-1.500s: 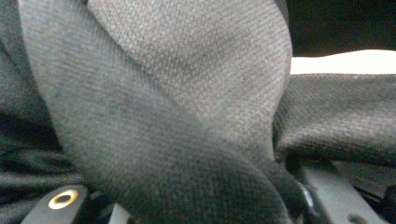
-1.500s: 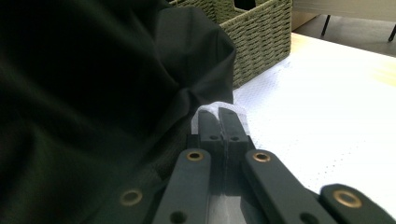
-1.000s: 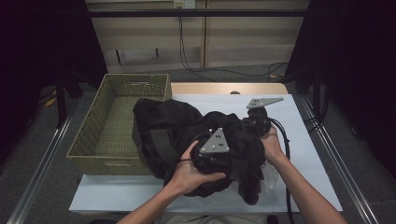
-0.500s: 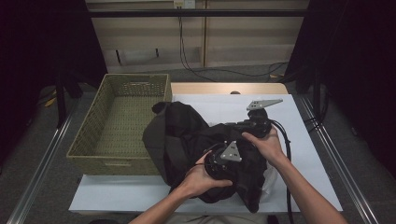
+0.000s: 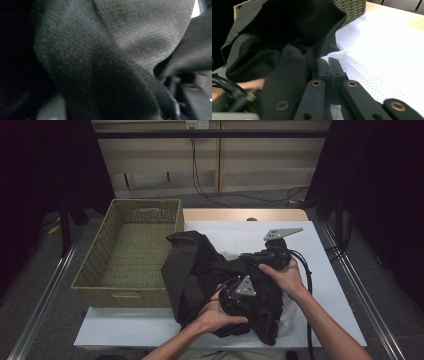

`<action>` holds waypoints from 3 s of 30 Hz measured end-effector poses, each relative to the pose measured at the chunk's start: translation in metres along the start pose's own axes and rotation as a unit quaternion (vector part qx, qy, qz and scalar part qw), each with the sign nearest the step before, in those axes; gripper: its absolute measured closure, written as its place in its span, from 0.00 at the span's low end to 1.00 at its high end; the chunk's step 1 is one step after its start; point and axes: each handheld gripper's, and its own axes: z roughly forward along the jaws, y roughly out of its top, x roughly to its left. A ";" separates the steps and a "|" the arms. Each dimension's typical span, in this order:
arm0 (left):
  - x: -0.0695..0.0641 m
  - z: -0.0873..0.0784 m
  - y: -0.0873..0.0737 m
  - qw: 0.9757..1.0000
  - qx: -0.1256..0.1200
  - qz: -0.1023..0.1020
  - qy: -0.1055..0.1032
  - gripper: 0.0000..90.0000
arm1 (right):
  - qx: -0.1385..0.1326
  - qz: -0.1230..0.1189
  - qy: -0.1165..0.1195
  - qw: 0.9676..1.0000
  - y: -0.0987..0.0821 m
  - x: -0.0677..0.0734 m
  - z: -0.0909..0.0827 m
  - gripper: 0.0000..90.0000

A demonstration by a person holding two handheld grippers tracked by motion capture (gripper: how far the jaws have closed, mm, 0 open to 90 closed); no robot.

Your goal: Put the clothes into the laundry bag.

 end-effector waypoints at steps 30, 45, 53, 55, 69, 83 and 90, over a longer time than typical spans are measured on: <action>-0.017 -0.075 0.009 1.000 -0.009 0.012 0.009 0.34 | -0.001 -0.003 -0.012 1.000 -0.004 -0.004 0.001 1.00; -0.015 -0.146 -0.020 0.992 -0.120 -0.034 0.029 0.20 | 0.001 -0.005 -0.015 1.000 -0.004 -0.004 0.003 1.00; 0.041 -0.197 -0.033 0.974 -0.144 -0.093 0.147 0.16 | 0.001 -0.005 -0.012 1.000 -0.003 -0.002 0.002 1.00; 0.052 -0.203 -0.042 0.971 -0.141 -0.116 0.156 0.16 | 0.001 -0.005 -0.013 1.000 -0.003 -0.003 0.002 1.00; 0.053 -0.200 -0.064 0.961 -0.062 -0.145 0.227 0.32 | 0.002 -0.007 -0.014 1.000 -0.003 -0.002 0.003 1.00; 0.040 -0.205 -0.042 0.974 -0.120 -0.115 0.155 0.98 | 0.001 -0.008 -0.014 1.000 -0.003 -0.002 0.003 1.00; 0.033 -0.180 -0.002 0.977 -0.170 -0.094 0.088 0.99 | 0.001 -0.006 -0.018 1.000 -0.003 -0.003 0.003 1.00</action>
